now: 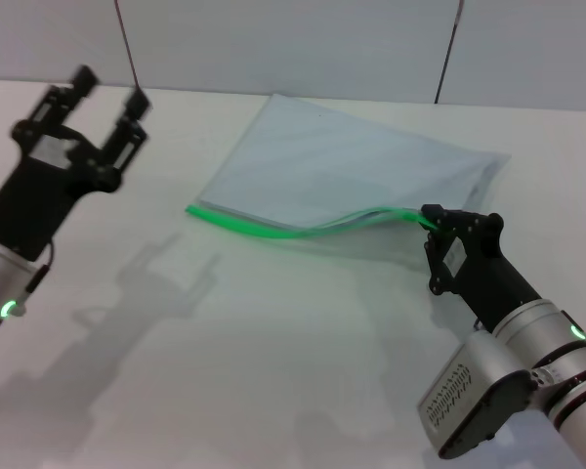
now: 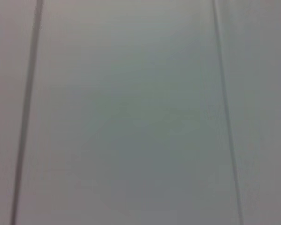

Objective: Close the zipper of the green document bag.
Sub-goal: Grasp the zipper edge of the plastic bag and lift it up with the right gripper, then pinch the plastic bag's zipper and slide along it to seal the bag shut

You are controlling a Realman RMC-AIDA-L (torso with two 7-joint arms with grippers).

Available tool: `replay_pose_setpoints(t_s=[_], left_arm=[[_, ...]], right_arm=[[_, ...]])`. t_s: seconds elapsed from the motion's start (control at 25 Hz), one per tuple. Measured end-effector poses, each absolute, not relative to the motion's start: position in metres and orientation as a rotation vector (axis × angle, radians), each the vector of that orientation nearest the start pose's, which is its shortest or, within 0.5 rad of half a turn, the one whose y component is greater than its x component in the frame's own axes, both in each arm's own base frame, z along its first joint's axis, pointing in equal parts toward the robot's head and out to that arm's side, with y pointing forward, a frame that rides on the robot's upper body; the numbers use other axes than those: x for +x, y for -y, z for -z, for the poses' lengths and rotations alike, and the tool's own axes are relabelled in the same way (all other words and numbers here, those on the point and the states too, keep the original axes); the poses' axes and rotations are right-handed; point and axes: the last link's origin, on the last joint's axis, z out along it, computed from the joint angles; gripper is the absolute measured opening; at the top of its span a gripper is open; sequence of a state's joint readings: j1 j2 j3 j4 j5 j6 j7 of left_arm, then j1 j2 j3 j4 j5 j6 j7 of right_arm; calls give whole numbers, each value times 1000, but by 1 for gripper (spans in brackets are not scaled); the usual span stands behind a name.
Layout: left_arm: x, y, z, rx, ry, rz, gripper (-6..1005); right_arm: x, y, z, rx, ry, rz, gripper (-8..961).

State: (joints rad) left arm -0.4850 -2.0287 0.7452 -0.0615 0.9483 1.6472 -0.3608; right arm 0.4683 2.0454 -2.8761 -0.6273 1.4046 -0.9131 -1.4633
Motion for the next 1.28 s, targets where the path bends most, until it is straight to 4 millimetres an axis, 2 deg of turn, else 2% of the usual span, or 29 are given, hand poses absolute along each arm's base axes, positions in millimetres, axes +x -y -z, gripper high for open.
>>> replay_pose_setpoints(t_s=[0.24, 0.44, 0.6, 0.8, 1.28], left_arm=[[-287, -318, 10, -1943, 211, 937, 604], [-280, -324, 36, -2117, 47, 765, 602], [-277, -325, 45, -2160, -43, 704, 601], [-273, -327, 49, -2172, -169, 638, 599], [-270, -328, 52, -2167, -273, 594, 595]], right_arm=[[241, -303, 122, -1910, 594, 115, 33], [233, -301, 126, -1919, 635, 85, 27], [230, -300, 128, -1919, 645, 73, 23], [226, -298, 129, -1919, 676, 59, 18], [234, -302, 123, -1898, 613, 82, 18]])
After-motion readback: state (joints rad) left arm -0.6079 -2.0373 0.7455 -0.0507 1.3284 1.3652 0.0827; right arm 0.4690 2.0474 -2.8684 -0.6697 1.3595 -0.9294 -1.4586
